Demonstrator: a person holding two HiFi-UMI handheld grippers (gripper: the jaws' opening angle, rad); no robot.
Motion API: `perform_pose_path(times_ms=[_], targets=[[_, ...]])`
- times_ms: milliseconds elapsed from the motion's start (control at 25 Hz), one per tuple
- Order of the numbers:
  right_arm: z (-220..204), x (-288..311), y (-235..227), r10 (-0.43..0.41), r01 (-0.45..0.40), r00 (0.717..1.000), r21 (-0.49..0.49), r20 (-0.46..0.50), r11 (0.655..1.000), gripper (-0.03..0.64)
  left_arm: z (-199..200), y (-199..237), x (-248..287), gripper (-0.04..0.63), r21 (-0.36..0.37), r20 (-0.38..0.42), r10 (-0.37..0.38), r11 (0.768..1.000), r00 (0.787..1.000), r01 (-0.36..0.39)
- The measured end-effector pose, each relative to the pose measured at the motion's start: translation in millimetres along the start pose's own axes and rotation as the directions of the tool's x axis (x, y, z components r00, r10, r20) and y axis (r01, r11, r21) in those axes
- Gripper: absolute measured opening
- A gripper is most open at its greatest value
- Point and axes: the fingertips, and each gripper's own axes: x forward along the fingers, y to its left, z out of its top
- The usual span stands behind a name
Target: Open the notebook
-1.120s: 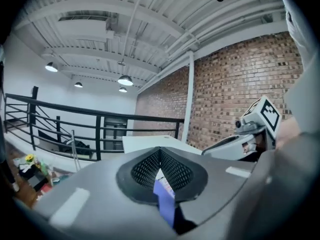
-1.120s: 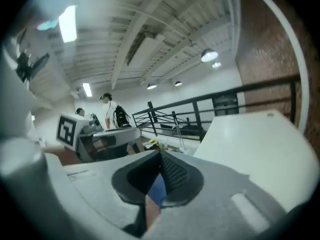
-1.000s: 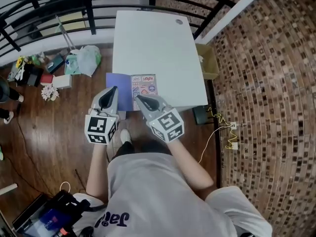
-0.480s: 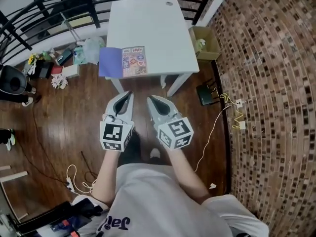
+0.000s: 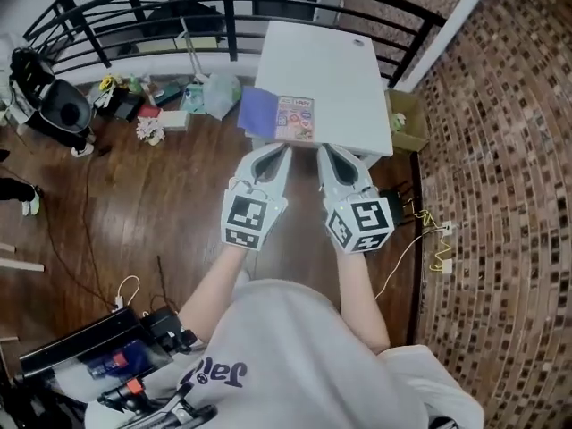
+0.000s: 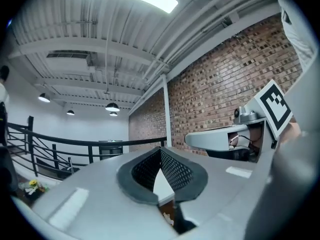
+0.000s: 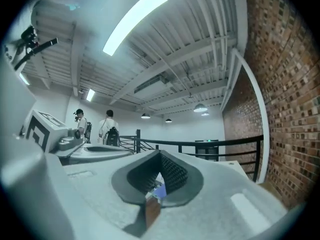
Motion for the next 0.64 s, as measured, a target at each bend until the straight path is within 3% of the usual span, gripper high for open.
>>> perform_pose_path(times_ms=[120, 280, 400, 640], targets=[[6.5, 12.0, 25.8, 0.047, -0.046, 0.999, -0.003, 0.013, 0.999, -0.008, 6.7, 18.6, -13.8, 0.017, -0.003, 0.0, 0.034, 0.999, 0.999, -0.034], [0.9, 18.1, 50.9, 0.1, -0.1, 0.995, -0.016, -0.006, 0.995, -0.008, 8.4, 32.0, -26.2, 0.017, -0.062, 0.024, 0.054, 0.997, 0.998, -0.052], [-4.7, 17.5, 46.2, 0.092, -0.093, 0.996, -0.012, -0.017, 0.996, -0.008, 6.7, 22.0, -25.2, 0.017, -0.069, 0.047, 0.025, 0.997, 0.999, -0.022], [-4.1, 19.5, 39.2, 0.075, -0.075, 0.997, -0.004, 0.004, 0.997, -0.008, -4.6, 15.4, -21.4, 0.017, -0.043, 0.011, 0.004, 0.999, 1.0, -0.004]])
